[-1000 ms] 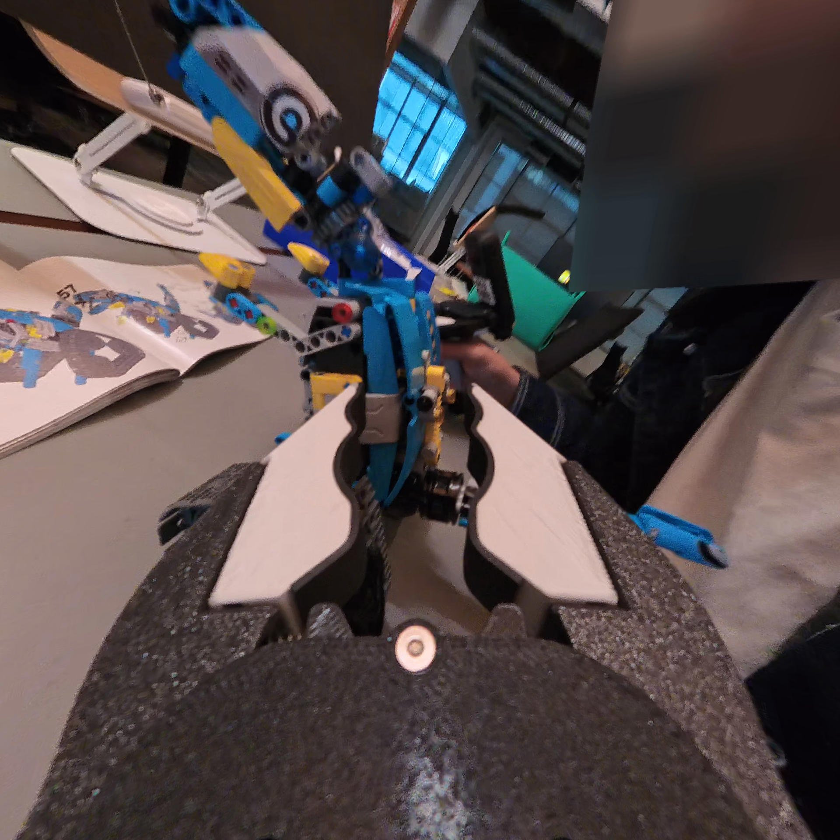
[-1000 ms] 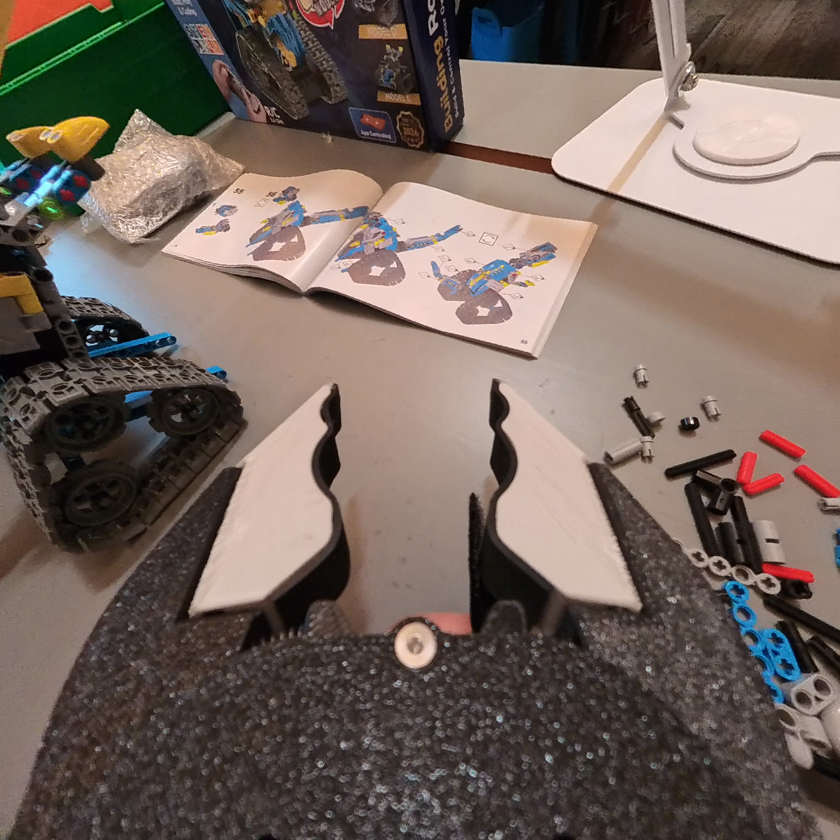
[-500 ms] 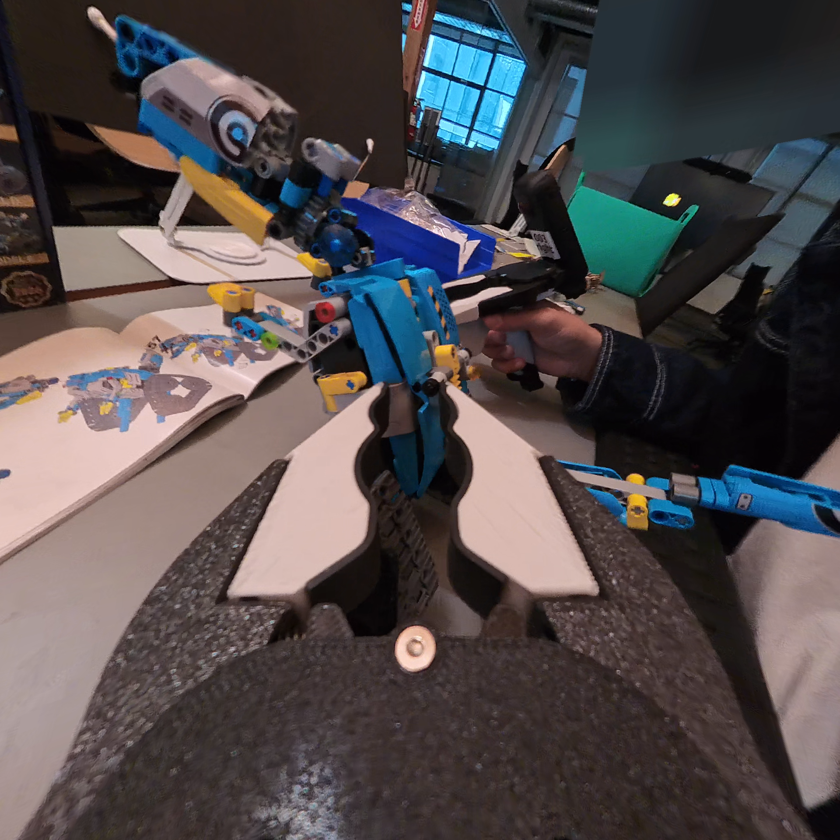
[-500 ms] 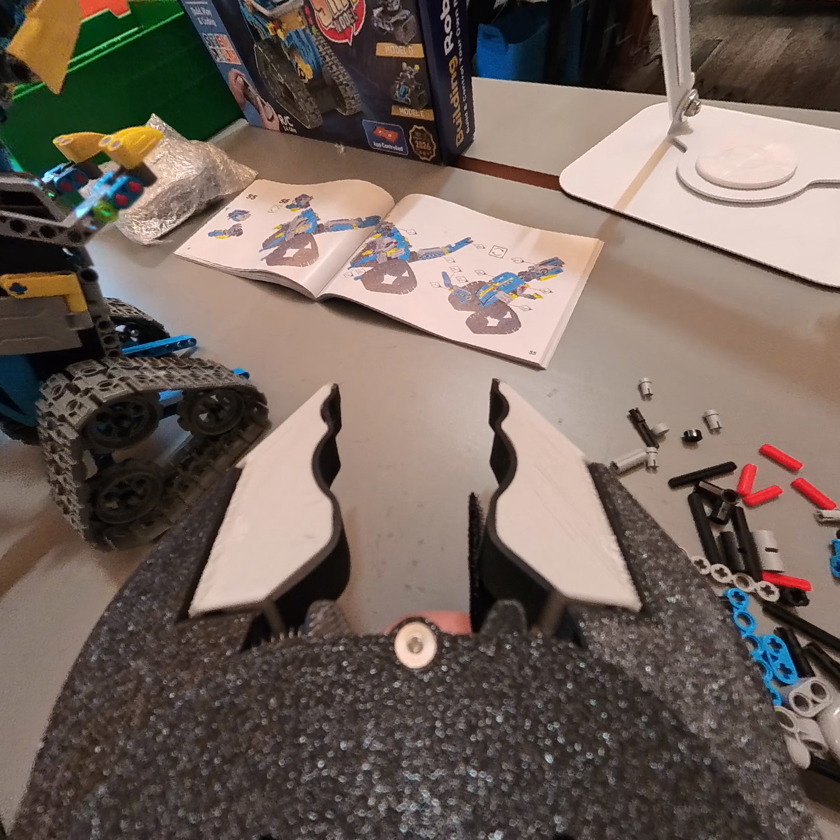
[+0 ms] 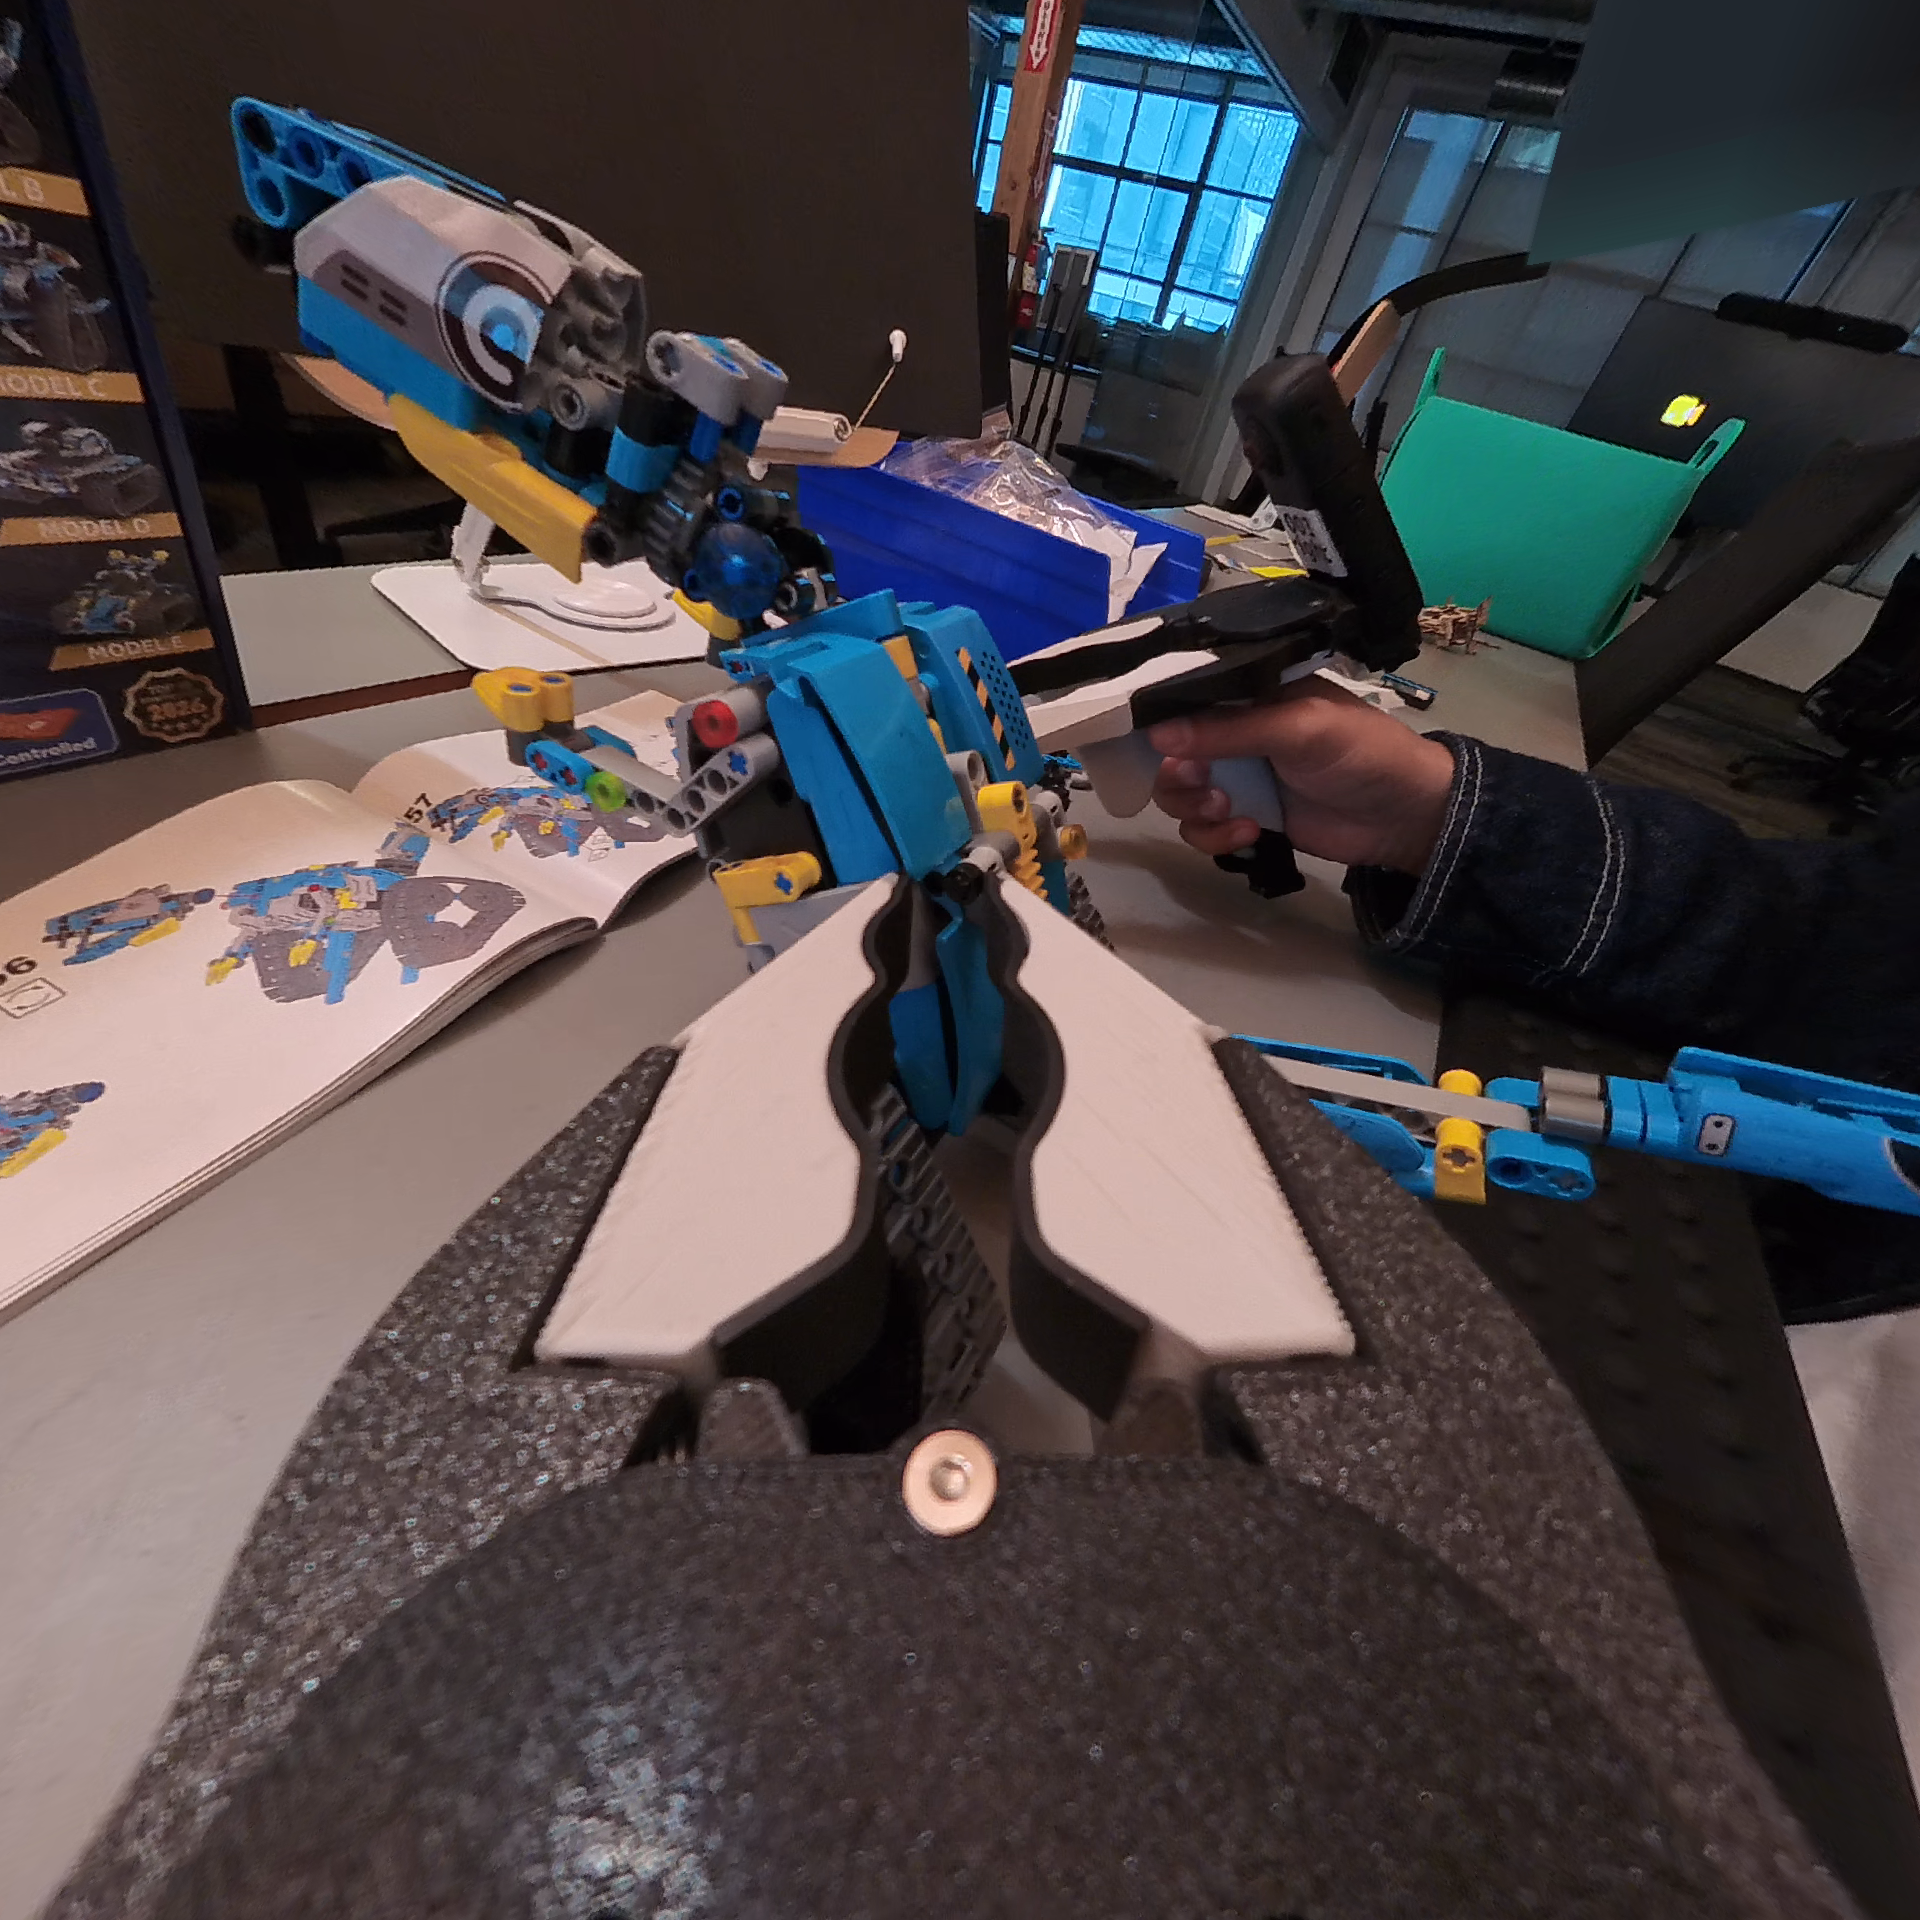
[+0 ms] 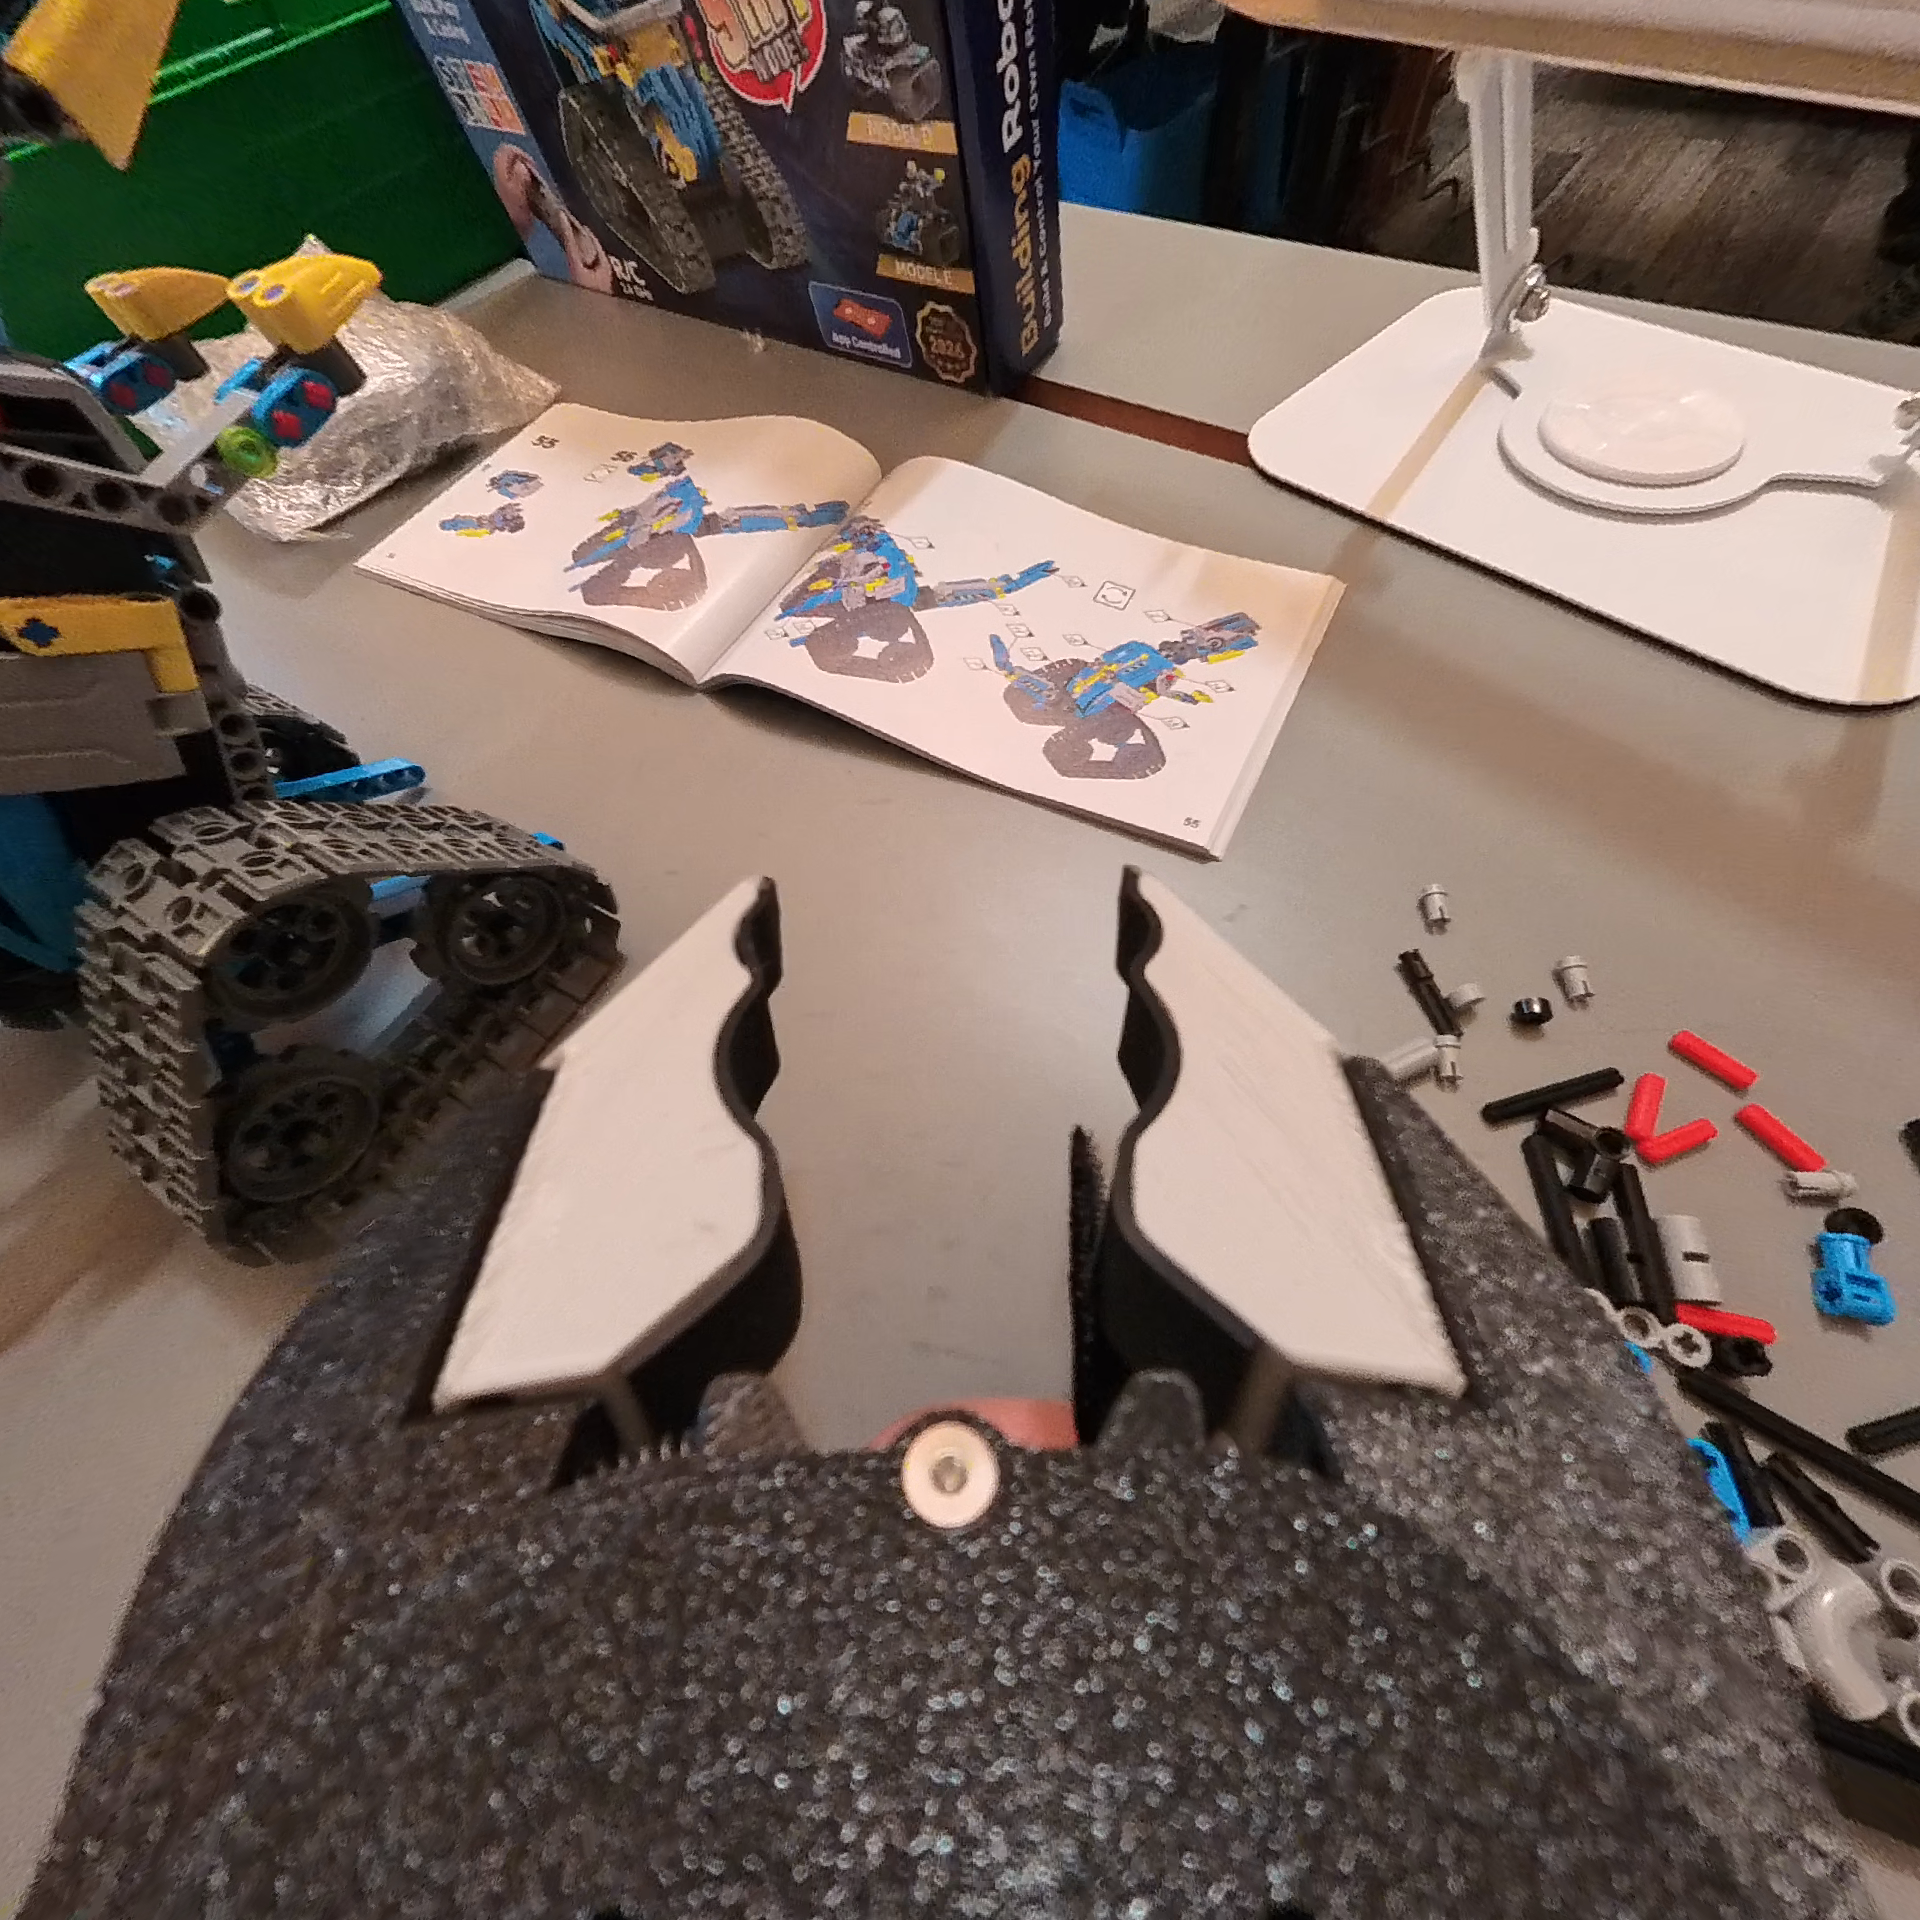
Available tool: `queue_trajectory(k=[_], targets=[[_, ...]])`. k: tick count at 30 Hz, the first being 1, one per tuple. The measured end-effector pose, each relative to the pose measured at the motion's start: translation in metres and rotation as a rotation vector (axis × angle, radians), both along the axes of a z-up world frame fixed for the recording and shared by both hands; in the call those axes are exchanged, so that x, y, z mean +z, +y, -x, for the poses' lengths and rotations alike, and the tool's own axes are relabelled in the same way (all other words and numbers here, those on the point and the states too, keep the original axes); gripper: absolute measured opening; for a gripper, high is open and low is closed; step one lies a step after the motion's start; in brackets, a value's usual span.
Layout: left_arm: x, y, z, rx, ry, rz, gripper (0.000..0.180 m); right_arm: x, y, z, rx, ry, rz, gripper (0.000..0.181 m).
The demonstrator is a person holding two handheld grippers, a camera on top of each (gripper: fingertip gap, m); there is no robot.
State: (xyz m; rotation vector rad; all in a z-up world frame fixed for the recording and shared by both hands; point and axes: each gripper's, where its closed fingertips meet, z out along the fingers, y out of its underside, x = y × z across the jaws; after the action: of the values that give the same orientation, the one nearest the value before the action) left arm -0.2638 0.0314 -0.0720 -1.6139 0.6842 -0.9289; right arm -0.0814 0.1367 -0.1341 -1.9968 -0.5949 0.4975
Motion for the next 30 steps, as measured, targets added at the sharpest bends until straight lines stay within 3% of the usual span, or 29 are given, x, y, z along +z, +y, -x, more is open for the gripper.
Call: queue_trajectory(k=[4, 9, 30], targets=[[0.0, 0.002, 0.001, 0.019, -0.001, -0.002, 0.013, -0.002, 0.001, -0.002, -0.008, -0.003, 0.004, 0.064], [-0.001, 0.008, 0.005, 0.05, -0.01, 0.013, 0.026, 0.005, -0.001, -0.001, -0.003, 0.006, -0.012, 0.063], [-0.001, 0.007, 0.005, 0.065, -0.008, 0.006, 0.026, 0.009, -0.002, 0.0, -0.008, -0.022, -0.041, 0.061]])
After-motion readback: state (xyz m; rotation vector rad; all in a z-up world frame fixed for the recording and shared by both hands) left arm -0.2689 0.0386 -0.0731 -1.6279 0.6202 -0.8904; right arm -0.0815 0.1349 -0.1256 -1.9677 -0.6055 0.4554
